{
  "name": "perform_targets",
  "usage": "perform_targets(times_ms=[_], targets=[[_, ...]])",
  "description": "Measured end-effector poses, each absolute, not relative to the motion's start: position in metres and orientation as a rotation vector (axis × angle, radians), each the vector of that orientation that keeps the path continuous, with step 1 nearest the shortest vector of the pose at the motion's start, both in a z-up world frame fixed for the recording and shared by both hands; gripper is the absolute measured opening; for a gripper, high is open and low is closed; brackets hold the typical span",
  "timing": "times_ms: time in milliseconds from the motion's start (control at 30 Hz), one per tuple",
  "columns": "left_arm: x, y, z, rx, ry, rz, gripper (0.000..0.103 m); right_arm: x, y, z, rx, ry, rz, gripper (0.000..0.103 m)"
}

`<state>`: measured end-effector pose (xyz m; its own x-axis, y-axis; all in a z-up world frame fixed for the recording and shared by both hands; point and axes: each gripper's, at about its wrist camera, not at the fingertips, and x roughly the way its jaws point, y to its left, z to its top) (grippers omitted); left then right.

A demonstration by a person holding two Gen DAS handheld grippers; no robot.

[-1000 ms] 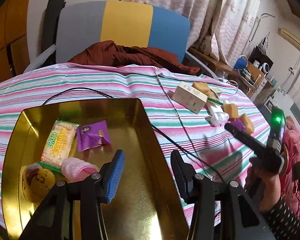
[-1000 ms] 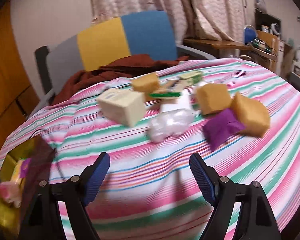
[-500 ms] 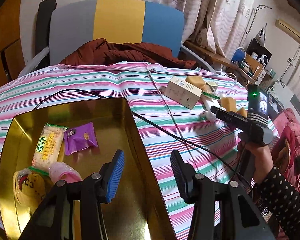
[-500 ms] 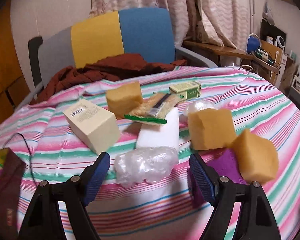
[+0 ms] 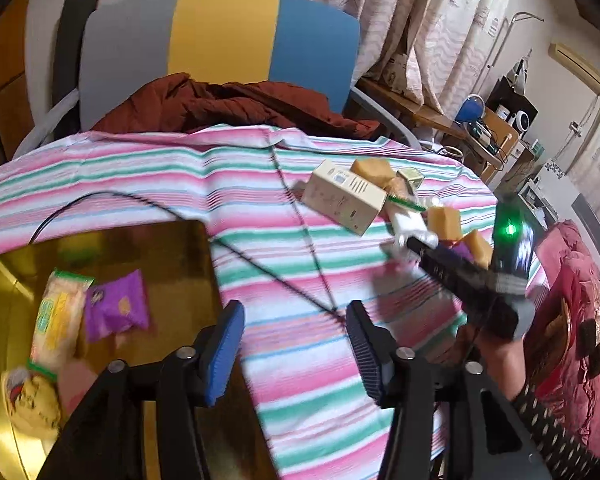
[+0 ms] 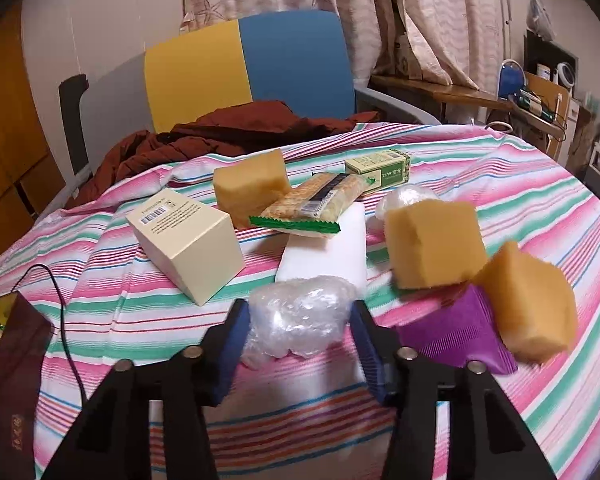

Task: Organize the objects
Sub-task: 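Move both grippers back to the items, right gripper toward the clear plastic bag, then grasp the cream paper box with the left gripper while the right gripper grasps the clear plastic bag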

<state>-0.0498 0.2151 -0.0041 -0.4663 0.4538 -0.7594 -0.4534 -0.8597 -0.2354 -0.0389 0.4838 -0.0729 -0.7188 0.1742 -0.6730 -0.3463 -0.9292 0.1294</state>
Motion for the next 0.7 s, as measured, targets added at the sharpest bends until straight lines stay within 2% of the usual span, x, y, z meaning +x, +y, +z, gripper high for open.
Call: perform_targets(times_ms=[233, 400, 600, 700], targets=[[-0.089, 0.264, -0.003, -1.238, -0.034, 2.309, 0.065, -0.026, 0.485, -0.078, -0.975, 0.42, 2.653, 0.048], [-0.119, 0.302, -0.012, -1.286, -0.029, 2.318, 0.066, -0.025, 0.485, -0.079, -0.963, 0.426, 2.654, 0.049], [-0.149, 0.339, -0.031, -1.411, -0.106, 2.299, 0.068, -0.025, 0.488, -0.08, -0.951, 0.447, 2.658, 0.049], [-0.163, 0.356, -0.034, -1.439, -0.182, 2.305, 0.076, -0.024, 0.488, -0.081, -0.944, 0.457, 2.661, 0.05]])
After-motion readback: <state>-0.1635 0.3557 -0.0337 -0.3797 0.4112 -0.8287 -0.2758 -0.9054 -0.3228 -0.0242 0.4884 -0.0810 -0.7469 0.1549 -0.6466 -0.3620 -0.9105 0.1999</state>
